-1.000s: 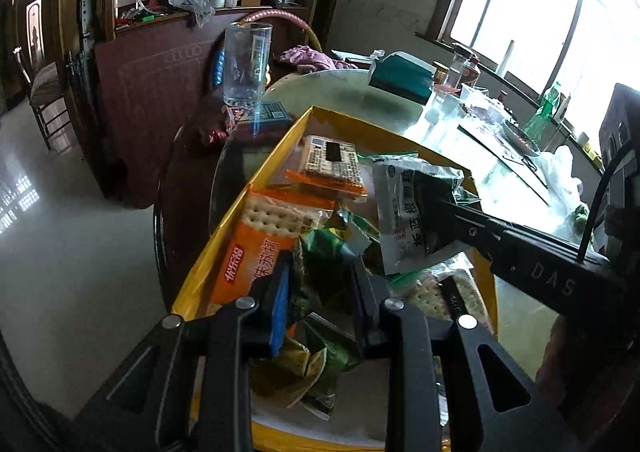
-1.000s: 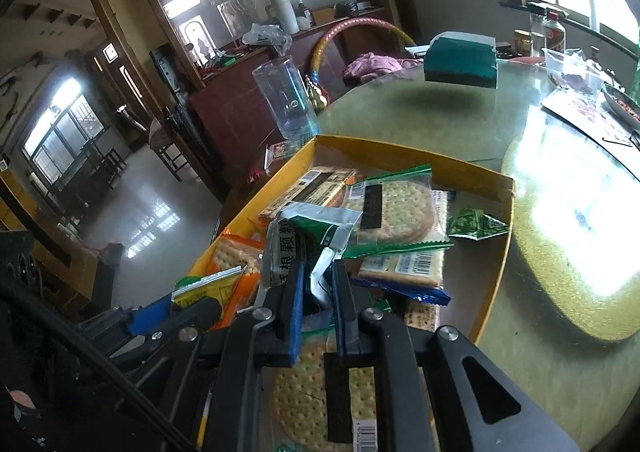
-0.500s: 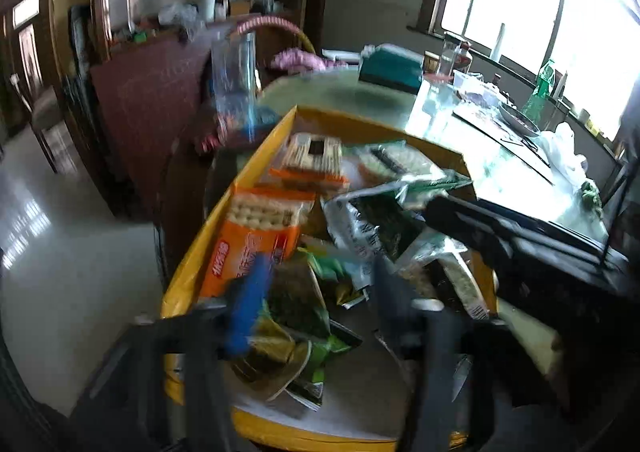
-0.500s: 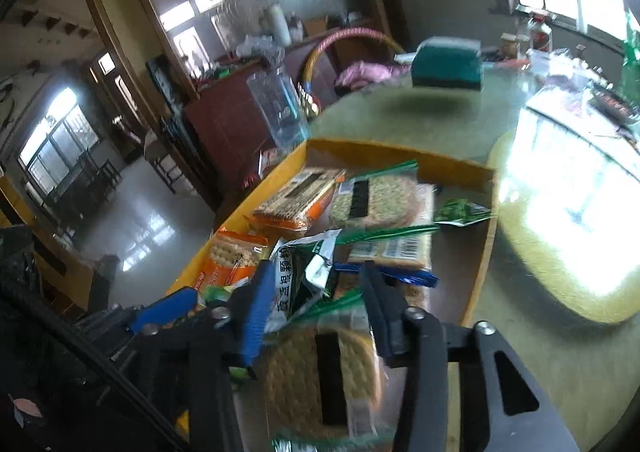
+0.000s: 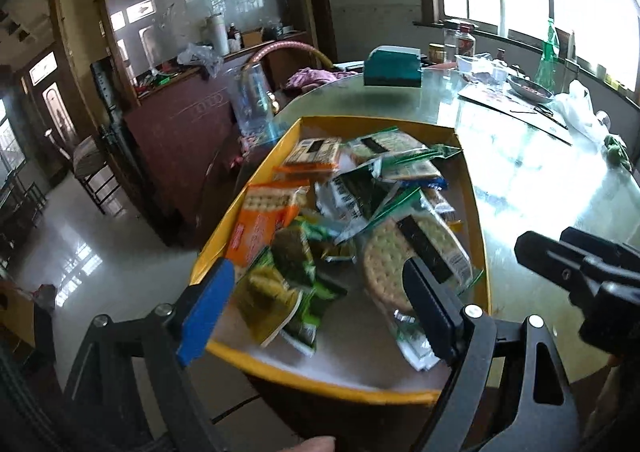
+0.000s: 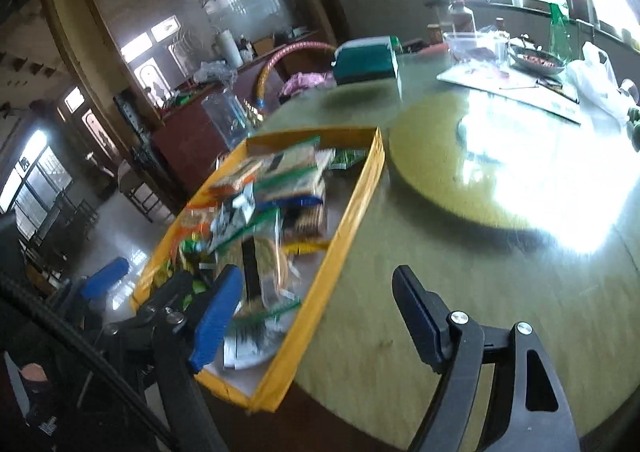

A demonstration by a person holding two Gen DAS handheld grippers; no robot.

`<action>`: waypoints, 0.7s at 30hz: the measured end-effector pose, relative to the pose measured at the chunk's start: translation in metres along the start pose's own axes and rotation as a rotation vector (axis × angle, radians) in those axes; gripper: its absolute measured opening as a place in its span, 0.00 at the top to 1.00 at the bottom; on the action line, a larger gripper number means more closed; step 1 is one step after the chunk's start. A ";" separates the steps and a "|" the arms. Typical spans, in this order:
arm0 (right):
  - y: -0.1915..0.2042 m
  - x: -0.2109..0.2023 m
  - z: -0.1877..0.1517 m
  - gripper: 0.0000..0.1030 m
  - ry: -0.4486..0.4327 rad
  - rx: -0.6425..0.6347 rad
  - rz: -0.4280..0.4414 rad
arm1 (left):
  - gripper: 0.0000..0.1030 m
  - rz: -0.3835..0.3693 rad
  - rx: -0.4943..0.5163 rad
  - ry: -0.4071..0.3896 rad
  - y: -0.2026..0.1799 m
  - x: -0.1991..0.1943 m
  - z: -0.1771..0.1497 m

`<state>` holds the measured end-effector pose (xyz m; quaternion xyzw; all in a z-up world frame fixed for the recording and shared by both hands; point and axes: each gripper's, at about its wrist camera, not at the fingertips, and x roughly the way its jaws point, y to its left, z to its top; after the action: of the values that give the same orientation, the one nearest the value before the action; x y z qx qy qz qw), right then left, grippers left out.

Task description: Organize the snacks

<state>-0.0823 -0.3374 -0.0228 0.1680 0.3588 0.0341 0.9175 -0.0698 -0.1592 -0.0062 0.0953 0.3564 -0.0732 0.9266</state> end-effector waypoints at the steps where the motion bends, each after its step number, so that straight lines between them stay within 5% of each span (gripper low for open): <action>1: 0.003 0.000 -0.001 0.25 0.002 -0.006 0.000 | 0.16 0.005 -0.006 0.000 0.003 -0.002 -0.002; 21: 0.034 0.007 -0.012 0.25 0.023 -0.063 0.008 | 0.16 0.018 -0.059 -0.008 0.036 -0.005 -0.011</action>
<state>-0.0834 -0.3005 -0.0245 0.1402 0.3675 0.0509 0.9180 -0.0731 -0.1214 -0.0064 0.0711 0.3536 -0.0548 0.9311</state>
